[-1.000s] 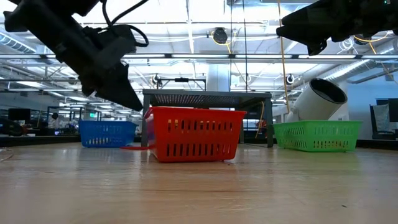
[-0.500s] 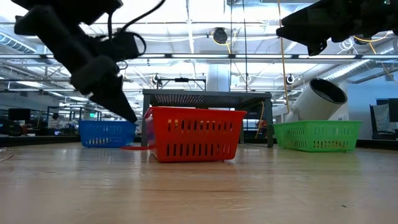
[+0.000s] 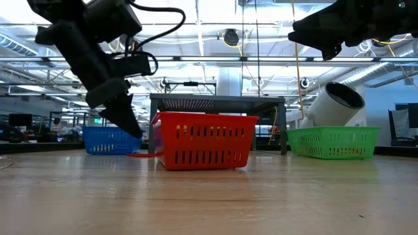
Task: Pick & Place Office Desk Supplies
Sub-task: Put the left red rubber band into the green bin
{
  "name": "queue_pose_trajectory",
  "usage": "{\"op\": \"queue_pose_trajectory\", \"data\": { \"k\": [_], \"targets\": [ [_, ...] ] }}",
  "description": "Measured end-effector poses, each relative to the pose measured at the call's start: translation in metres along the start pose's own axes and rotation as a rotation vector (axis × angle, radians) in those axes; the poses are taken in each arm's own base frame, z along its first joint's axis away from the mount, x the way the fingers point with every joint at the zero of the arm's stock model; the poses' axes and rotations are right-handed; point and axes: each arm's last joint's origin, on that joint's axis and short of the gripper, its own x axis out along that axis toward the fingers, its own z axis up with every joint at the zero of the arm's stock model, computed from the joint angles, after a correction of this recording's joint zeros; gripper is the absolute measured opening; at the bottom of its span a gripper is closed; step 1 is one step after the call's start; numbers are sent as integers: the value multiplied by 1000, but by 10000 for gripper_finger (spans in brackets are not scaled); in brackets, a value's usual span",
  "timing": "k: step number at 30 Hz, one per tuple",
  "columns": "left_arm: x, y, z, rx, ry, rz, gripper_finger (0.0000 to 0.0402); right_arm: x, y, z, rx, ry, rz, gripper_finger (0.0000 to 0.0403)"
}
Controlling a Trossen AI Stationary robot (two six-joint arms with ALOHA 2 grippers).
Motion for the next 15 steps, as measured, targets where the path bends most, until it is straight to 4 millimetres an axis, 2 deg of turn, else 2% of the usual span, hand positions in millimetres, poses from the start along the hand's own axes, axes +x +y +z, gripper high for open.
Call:
{"op": "queue_pose_trajectory", "data": {
  "k": [5, 15],
  "targets": [
    [3, 6, 2, -20, 20, -30, 189, 0, 0, -1, -8, 14, -1, 144],
    [28, 10, -3, -26, 75, -15, 189, 0, 0, -2, -10, 17, -1, 144]
  ]
}}
